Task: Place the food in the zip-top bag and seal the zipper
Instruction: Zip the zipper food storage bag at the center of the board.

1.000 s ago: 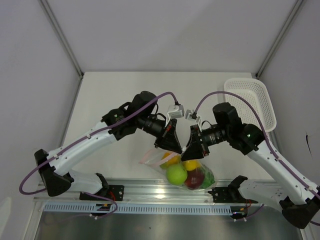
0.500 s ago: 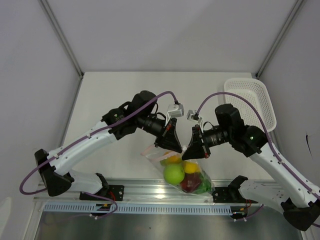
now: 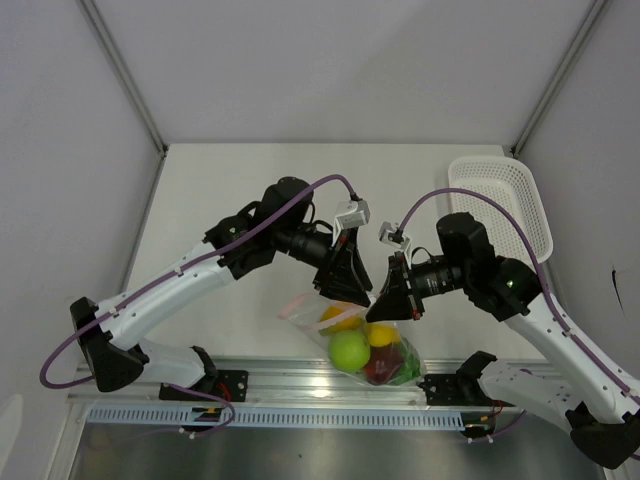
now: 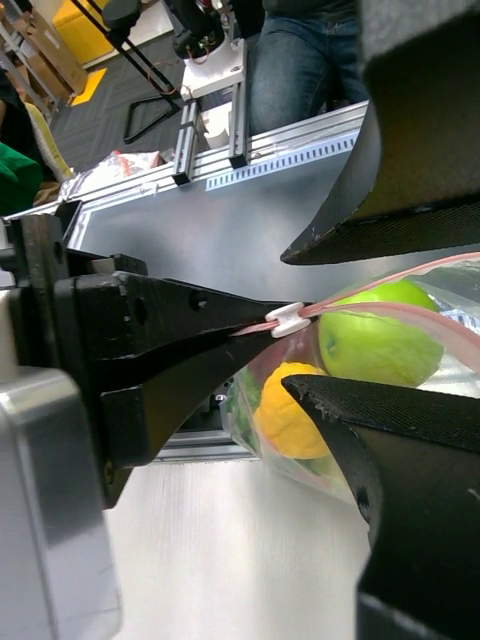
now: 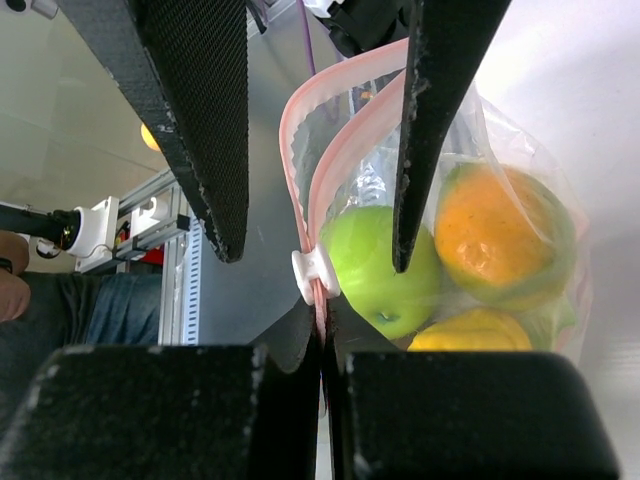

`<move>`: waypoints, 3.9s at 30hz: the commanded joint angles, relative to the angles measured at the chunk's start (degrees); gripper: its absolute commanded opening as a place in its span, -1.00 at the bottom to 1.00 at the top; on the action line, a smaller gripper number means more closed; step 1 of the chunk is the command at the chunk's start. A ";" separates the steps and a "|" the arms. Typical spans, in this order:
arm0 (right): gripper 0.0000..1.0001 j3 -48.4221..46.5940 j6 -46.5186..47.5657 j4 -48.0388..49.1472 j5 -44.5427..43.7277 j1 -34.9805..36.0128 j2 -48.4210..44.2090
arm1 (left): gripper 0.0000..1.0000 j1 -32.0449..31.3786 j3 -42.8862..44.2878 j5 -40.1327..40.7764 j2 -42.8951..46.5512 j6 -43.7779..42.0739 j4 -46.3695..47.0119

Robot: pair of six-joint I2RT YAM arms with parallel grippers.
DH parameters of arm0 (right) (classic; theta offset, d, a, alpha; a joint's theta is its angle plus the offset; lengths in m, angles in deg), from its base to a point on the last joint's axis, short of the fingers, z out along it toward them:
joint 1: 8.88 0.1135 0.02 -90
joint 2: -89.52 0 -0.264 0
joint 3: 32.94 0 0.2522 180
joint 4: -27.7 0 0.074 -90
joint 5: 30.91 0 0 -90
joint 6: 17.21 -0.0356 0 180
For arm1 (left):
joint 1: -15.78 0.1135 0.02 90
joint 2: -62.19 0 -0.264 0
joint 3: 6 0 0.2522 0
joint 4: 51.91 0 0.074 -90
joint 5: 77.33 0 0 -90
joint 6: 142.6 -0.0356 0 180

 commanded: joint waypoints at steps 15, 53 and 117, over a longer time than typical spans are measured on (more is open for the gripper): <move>-1.00 -1.22 0.12 2.61 -2.16 0.53 0.53 | -0.34 -0.22 4.50 3.10 -2.08 0.64 -2.57; -1.00 0.63 -6.73 7.97 -16.64 0.18 -6.68 | -0.99 -1.27 0.36 2.75 -0.59 1.08 -3.37; -1.00 -6.32 0.92 -2.92 -23.39 1.06 2.03 | -0.99 2.24 3.88 4.59 1.25 -0.77 -8.55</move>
